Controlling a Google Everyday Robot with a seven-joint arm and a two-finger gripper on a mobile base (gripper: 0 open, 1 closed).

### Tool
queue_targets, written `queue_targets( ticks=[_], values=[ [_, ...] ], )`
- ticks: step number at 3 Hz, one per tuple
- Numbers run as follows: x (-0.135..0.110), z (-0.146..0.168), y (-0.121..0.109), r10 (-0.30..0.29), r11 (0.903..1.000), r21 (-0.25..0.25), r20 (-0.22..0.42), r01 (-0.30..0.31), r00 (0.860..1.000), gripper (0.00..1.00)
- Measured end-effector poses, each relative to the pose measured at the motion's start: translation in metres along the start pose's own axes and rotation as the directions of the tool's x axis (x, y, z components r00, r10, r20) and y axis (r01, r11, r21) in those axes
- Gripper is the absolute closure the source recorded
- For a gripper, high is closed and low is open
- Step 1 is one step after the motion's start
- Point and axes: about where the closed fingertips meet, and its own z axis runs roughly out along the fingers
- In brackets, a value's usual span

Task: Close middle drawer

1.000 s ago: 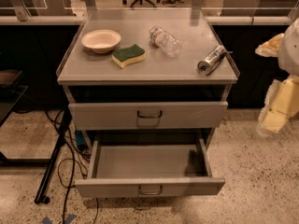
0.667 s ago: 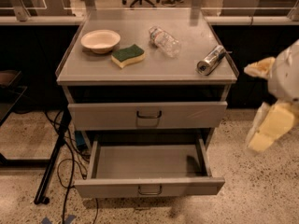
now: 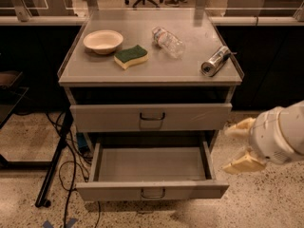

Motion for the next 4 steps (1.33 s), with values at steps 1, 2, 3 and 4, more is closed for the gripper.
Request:
queue_targets(
  ticks=[1,2,3,4],
  values=[
    [0.024,0.047,0.002,0.037,0.9993,-0.004,-0.042,-0.038,0.998,0.66],
    [0.026,0.050,0.002,0.043,0.9991,0.003,-0.048,-0.043,0.998,0.90],
    [0.026,0.050,0.001,0.043,0.9991,0.003,-0.048,-0.043,0.998,1.00],
    [0.027,0.058,0.001,0.041,0.9992,0.004,-0.053,-0.041,0.998,1.00]
  ],
)
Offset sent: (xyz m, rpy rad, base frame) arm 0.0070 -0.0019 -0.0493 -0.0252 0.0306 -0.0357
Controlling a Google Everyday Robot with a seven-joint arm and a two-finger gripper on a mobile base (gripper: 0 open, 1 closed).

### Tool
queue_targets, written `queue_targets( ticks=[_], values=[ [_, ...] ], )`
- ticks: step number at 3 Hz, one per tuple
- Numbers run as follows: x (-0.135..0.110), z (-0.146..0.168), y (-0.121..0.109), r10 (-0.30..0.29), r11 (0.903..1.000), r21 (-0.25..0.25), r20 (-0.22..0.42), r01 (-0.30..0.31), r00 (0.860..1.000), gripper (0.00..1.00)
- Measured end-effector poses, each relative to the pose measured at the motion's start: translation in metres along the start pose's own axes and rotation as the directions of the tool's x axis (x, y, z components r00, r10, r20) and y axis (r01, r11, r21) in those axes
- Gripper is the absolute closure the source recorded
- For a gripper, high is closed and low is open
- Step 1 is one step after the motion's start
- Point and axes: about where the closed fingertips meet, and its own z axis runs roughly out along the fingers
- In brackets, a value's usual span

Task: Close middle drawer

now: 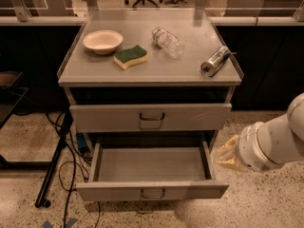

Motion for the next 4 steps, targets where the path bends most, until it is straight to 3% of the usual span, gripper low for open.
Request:
queue_targets(
  ticks=[1,3,4],
  values=[
    [0.013,0.039,-0.003,0.022,0.9997,-0.012,-0.022,-0.022,1.000,1.00],
    [0.050,0.111,-0.015,0.082,0.9961,0.032,0.032,-0.083,0.996,1.00],
    [0.055,0.143,-0.007,0.092,0.9956,0.010,0.067,-0.093,0.993,1.00]
  ],
)
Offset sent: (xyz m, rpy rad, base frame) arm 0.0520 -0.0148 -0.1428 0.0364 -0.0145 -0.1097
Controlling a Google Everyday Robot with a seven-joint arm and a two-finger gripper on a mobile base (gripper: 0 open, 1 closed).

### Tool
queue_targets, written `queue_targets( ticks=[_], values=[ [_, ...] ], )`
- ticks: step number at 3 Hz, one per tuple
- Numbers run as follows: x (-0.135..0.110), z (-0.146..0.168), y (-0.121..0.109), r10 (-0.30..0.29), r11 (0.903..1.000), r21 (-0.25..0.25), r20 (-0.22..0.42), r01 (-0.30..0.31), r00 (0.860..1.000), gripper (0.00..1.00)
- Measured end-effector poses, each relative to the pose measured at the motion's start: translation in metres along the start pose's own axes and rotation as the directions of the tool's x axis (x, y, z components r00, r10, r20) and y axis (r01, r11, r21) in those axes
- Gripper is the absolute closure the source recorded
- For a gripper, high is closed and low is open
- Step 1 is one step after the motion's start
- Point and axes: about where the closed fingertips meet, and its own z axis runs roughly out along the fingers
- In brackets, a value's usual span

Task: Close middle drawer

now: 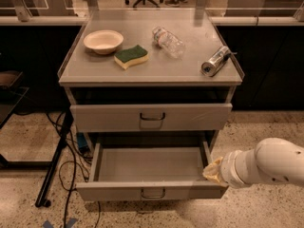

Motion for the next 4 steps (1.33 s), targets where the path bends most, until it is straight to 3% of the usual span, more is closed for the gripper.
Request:
queue_targets(
  ticks=[1,4],
  values=[
    [0.000,0.000,0.000,0.000,1.0000,0.000,0.000,0.000,1.000,1.00],
    [0.027,0.084,0.036,0.080,0.9892,-0.122,-0.014,-0.081,0.997,1.00]
  ],
)
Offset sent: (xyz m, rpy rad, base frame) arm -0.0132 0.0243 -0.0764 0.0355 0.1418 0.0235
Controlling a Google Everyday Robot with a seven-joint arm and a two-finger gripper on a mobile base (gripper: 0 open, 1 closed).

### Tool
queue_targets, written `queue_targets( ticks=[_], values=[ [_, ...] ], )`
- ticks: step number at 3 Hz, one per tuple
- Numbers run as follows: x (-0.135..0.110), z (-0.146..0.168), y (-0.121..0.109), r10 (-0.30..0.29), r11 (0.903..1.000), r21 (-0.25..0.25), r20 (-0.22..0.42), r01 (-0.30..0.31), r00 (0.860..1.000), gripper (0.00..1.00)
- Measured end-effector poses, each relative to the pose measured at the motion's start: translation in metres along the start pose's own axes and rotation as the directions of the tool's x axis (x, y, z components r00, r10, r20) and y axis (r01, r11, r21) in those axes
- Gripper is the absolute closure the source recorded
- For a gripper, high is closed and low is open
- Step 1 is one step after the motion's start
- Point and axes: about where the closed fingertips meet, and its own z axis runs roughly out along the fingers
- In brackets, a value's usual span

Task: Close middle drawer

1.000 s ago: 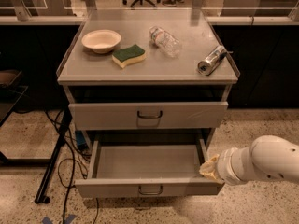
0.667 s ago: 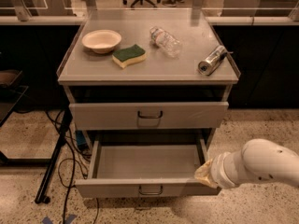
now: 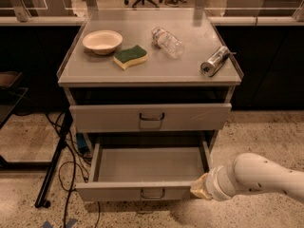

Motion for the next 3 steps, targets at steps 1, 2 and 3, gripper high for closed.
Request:
queue_targets(
  ticks=[1,2,3],
  values=[
    [0.006,0.029,0.001,0.014,0.9997,-0.017,0.000,-0.014,1.000,1.00],
    [0.012,0.063,0.000,0.025,0.9992,-0.032,-0.012,-0.025,1.000,1.00],
    [0.026,0.084,0.019,0.040,0.9985,-0.036,-0.026,-0.041,0.999,1.00]
  ],
)
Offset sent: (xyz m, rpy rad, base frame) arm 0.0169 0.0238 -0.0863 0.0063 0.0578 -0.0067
